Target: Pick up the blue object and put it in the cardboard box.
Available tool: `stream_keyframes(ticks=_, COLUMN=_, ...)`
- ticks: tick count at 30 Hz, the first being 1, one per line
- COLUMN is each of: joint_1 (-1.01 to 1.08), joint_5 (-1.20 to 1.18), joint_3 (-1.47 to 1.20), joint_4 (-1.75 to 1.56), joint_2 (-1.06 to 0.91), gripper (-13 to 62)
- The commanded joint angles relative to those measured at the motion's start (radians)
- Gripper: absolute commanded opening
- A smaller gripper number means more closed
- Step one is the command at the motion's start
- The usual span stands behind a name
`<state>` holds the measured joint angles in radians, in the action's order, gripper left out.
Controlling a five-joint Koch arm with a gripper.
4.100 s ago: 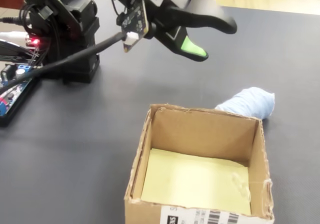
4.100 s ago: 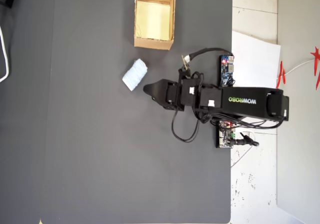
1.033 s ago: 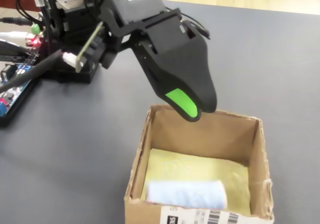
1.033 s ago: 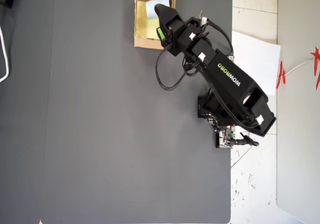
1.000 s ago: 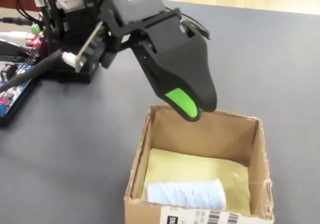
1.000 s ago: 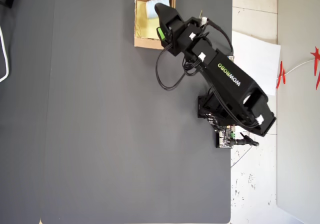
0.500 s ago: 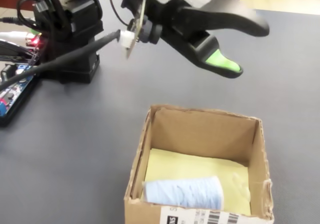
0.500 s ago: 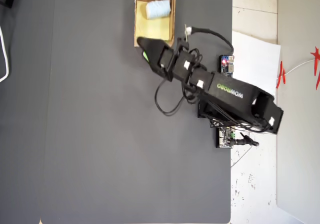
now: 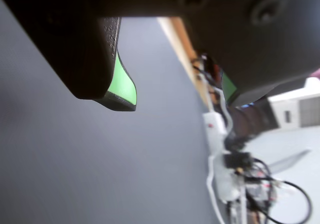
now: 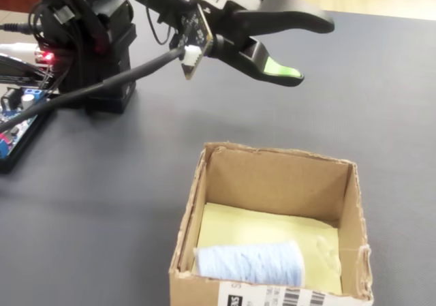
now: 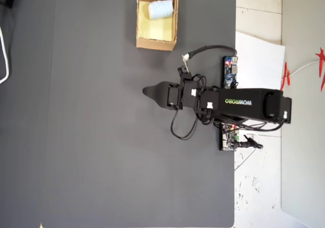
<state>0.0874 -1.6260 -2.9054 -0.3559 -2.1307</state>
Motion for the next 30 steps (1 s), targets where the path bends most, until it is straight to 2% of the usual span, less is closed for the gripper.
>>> stream_keyframes(ticks=1, joint_1=-0.014, joint_5=-0.028, joint_3=0.008, joint_4=-0.103, joint_2=-0.020, gripper=34.1)
stream_keyframes(ticks=14, joint_1=-0.083, joint_5=-0.026, joint_3=-0.213, joint_4=0.005, joint_2=-0.225, gripper=34.1)
stream_keyframes(ticks=30, joint_1=-0.084, joint_5=-0.018, joint_3=-0.213, joint_4=0.385, joint_2=-0.238, gripper=34.2)
